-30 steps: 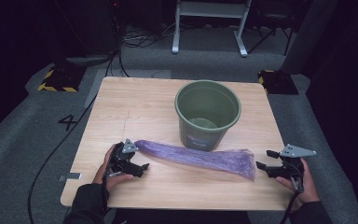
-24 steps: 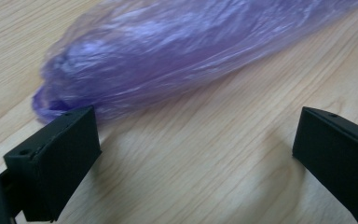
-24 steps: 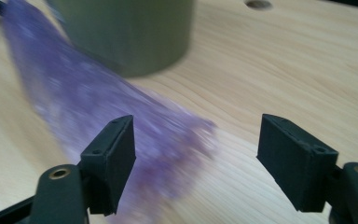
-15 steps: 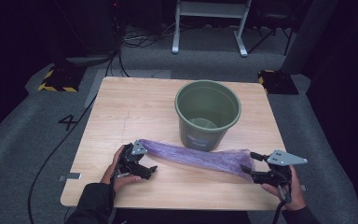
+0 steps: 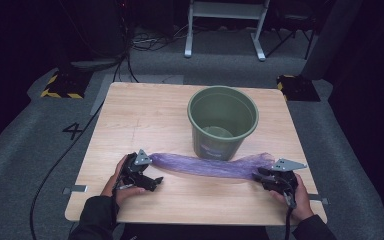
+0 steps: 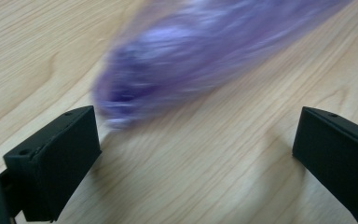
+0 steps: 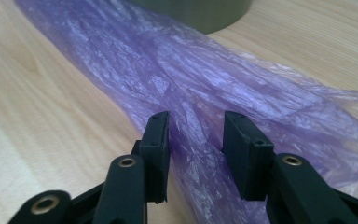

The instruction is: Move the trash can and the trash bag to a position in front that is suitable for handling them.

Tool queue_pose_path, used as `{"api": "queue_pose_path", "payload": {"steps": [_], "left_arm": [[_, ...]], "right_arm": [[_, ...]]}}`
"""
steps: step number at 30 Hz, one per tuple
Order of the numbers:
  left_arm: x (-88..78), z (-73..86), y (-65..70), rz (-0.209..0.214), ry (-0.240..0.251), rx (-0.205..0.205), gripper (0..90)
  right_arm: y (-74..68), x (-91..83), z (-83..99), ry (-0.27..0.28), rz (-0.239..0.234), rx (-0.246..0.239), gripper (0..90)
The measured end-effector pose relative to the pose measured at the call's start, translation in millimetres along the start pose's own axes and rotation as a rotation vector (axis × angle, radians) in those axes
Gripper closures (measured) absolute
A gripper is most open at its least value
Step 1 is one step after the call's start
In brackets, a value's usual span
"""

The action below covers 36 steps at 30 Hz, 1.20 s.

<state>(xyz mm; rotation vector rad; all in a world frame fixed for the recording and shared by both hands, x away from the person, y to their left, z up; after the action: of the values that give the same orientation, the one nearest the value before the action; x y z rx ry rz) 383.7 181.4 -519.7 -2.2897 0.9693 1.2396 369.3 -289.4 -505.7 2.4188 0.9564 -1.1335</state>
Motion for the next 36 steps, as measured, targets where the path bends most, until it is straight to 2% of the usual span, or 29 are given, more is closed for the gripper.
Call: {"api": "queue_pose_path", "payload": {"steps": [3, 5, 6, 10, 14, 16, 19, 20, 21, 23, 26, 29, 30, 31, 34, 36], "left_arm": [[-0.9, 1.0, -2.2, -0.004, -0.001, -0.003, 0.2], [-0.6, 0.8, -1.9, -0.005, -0.001, -0.007, 0.0], [-0.5, 0.2, -1.5, -0.009, -0.004, -0.01, 0.0], [2.5, -3.9, 4.3, -0.016, -0.001, -0.029, 0.1], [4.6, -6.9, 10.4, -0.009, 0.0, -0.017, 0.2], [5.4, -8.3, 14.0, -0.003, 0.0, -0.003, 0.2], [6.5, -9.9, 19.3, 0.004, 0.0, 0.013, 0.3], [6.5, -9.9, 19.3, 0.004, 0.0, 0.013, 0.3], [7.4, -11.1, 22.2, 0.012, 0.001, 0.021, 0.3], [8.1, -12.2, 25.0, 0.013, 0.0, 0.026, 0.3], [9.6, -14.6, 29.6, 0.019, 0.0, 0.034, 0.3], [11.8, -17.9, 35.8, 0.028, -0.001, 0.049, 0.3], [11.8, -17.9, 35.8, 0.028, -0.001, 0.049, 0.3], [13.6, -20.6, 40.1, 0.035, -0.002, 0.058, 0.3], [16.3, -24.7, 46.0, 0.047, -0.003, 0.076, 0.3], [17.3, -26.1, 47.4, 0.051, -0.002, 0.078, 0.3]], "right_arm": [[8.2, -1.2, 0.5, 0.018, 0.053, -0.019, 69.2], [12.2, -1.7, 0.2, 0.028, 0.057, -0.013, 70.5], [23.0, -2.1, -1.0, 0.046, 0.075, 0.009, 74.0], [38.7, -1.2, -5.4, 0.065, 0.105, 0.063, 73.8], [43.0, -5.0, -10.4, 0.083, 0.13, 0.077, 57.2], [41.7, -9.0, -12.5, 0.101, 0.122, 0.077, 44.2], [35.1, -17.5, -17.0, 0.136, 0.116, 0.076, 33.1], [35.1, -17.5, -17.0, 0.136, 0.116, 0.076, 33.1], [25.8, -25.3, -22.2, 0.171, 0.103, 0.057, 30.0], [15.8, -29.8, -27.4, 0.194, 0.097, 0.026, 26.9], [-6.2, -28.7, -37.5, 0.212, 0.048, -0.027, 24.7], [-32.5, -10.3, -44.9, 0.158, -0.007, -0.105, 22.7], [-32.5, -10.3, -44.9, 0.158, -0.007, -0.105, 22.7], [-47.1, 6.5, -48.4, 0.121, -0.019, -0.152, 22.7], [-53.2, 23.8, -51.9, 0.079, -0.021, -0.173, 21.7], [-52.3, 28.3, -53.0, 0.076, -0.023, -0.159, 19.7]]}}
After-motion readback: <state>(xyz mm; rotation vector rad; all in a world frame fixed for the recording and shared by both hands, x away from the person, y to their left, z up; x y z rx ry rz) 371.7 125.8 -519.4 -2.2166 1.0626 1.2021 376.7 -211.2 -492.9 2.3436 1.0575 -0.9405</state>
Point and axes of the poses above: each handheld gripper's, and its own axes: x roughly forward along the jaws, z roughly out of its underside, y roughly to its right, the point moved 2 cm from there along x, roughly forward along the jaws, and after that the axes turned 10 degrees about -y, right-handed, at the moved point
